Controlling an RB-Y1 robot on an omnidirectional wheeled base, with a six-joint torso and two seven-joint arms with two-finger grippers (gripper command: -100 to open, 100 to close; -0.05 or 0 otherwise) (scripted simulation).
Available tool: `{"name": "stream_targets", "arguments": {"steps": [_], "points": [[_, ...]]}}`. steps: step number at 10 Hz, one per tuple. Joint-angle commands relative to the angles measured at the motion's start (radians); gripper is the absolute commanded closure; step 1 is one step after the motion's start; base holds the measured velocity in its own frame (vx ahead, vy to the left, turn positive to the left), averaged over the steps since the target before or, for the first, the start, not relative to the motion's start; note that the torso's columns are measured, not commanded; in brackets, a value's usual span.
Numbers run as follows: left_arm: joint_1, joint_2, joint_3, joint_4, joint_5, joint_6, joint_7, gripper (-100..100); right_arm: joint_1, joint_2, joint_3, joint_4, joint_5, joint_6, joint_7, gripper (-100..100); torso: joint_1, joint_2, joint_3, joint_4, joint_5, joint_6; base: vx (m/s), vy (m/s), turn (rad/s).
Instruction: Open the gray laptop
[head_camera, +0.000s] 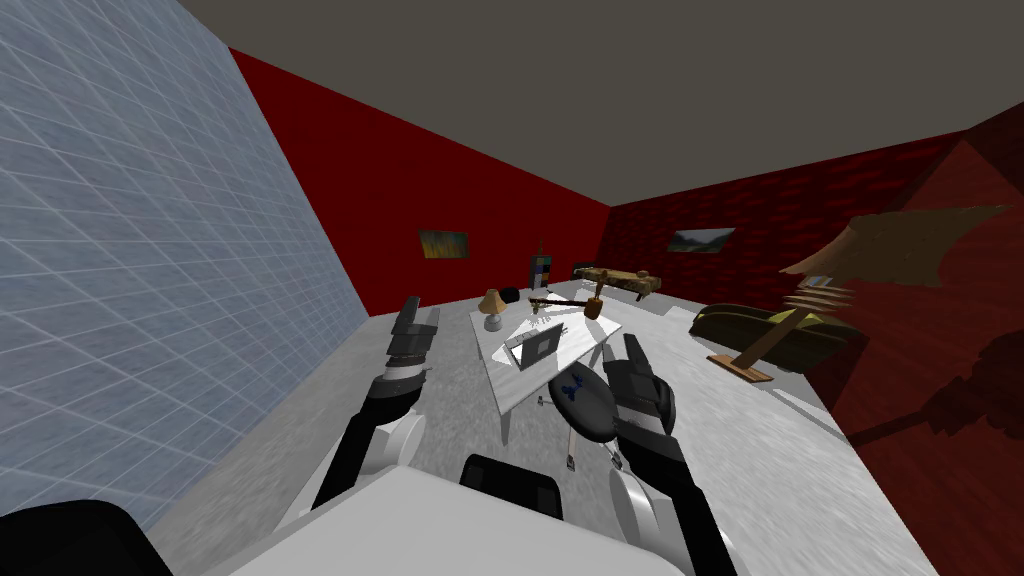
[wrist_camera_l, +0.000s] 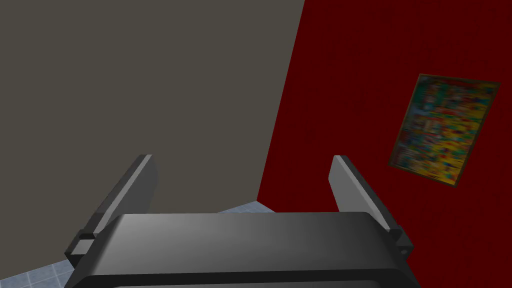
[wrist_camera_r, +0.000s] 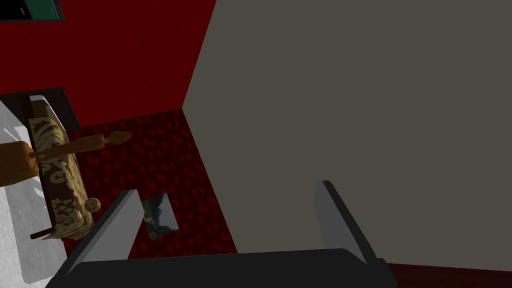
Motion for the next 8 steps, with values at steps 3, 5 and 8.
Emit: {"name": "stream_targets", "arguments": {"steps": [3,5,8], "points": [[0.000,0.000,0.000,0.000,0.000,0.000,0.000,0,0.000,0.000,0.000,0.000,0.000,0.000,0.000,0,0.000,0.175,-0.351,0.176,0.000,0.000,0.000,0.000,0.000],[0.000,0.000,0.000,0.000,0.000,0.000,0.000,0,0.000,0.000,0.000,0.000,0.000,0.000,0.000,0,0.000,0.322,-0.644,0.322,0.000,0.000,0.000,0.000,0.000],[0.000,0.000,0.000,0.000,0.000,0.000,0.000,0,0.000,0.000,0.000,0.000,0.000,0.000,0.000,0,0.000,0.544,-1.087,0.544,0.000,0.000,0.000,0.000,0.000]]}}
